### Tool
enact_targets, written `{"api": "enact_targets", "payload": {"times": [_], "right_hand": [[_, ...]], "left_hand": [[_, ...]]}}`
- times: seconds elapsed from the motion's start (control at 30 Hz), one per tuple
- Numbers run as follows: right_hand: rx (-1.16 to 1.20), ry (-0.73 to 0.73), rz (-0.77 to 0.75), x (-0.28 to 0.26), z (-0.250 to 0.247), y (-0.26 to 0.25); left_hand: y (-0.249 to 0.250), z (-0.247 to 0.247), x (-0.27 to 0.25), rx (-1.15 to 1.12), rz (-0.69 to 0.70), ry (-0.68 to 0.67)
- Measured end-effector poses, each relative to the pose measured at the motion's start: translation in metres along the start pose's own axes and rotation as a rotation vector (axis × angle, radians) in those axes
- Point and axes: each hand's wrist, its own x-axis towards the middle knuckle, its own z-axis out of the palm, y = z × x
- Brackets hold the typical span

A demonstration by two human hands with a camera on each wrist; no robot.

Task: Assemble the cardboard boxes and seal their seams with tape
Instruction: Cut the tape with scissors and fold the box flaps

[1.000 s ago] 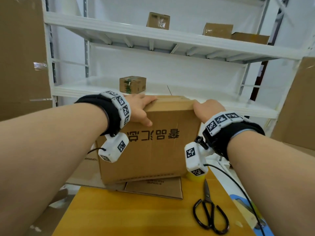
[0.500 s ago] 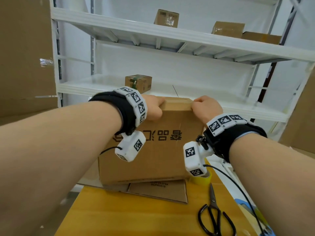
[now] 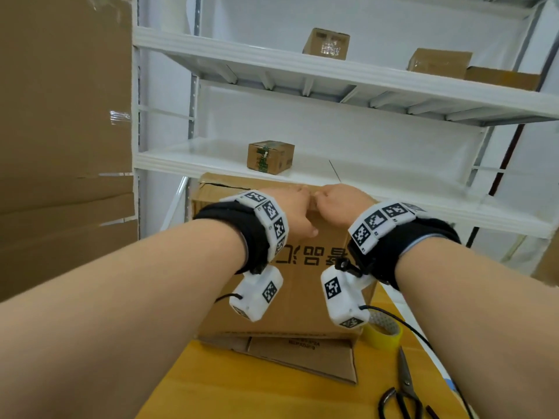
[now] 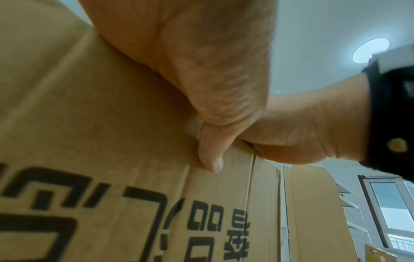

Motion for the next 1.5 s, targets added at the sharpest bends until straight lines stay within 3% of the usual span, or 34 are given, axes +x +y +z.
{"api": "enact_targets", "payload": {"times": [0.27, 0.4, 0.53, 0.6, 0.7, 0.77, 0.9, 1.07, 1.13, 1.23, 1.4, 1.5], "right_hand": [[0.086, 0.060, 0.049, 0.007, 0.005, 0.001], [0.149, -0.017, 0.103, 0.008, -0.001, -0.018], [0.103, -0.027, 0.000, 0.013, 0.005, -0.020], [0.093, -0.032, 0.013, 0.014, 0.006, -0.019], [0.135, -0.015, 0.041, 0.011, 0.004, -0.021], [0.118, -0.021, 0.020, 0.013, 0.004, -0.024], [0.096, -0.021, -0.018, 0.022, 0.006, -0.027], [0.083, -0.033, -0.079, 0.022, 0.007, -0.030], [0.089, -0.024, -0.080, 0.020, 0.006, -0.030], [0.106, -0.018, -0.072, 0.022, 0.008, -0.027], [0.122, -0.058, -0.012, 0.019, 0.005, -0.029], [0.095, -0.059, -0.057, 0.017, -0.002, -0.022]], "left_hand": [[-0.040, -0.003, -0.010, -0.057, -0.146, -0.021], [-0.044, -0.001, -0.009, 0.009, -0.121, -0.019], [-0.050, -0.010, -0.012, -0.133, -0.086, -0.056], [-0.065, -0.014, -0.013, -0.177, -0.183, -0.006], [-0.085, -0.021, -0.024, -0.038, -0.467, 0.019], [-0.088, -0.023, -0.027, 0.014, -0.454, -0.075], [-0.089, -0.021, -0.022, 0.150, -0.341, -0.130], [-0.094, -0.018, -0.023, -0.187, -0.495, 0.012], [-0.092, -0.018, -0.020, -0.114, -0.516, -0.035], [-0.081, -0.014, -0.014, 0.065, -0.439, -0.119], [-0.038, -0.010, -0.011, -0.211, -0.040, -0.060], [-0.028, -0.009, -0.005, -0.253, -0.007, -0.007]]}}
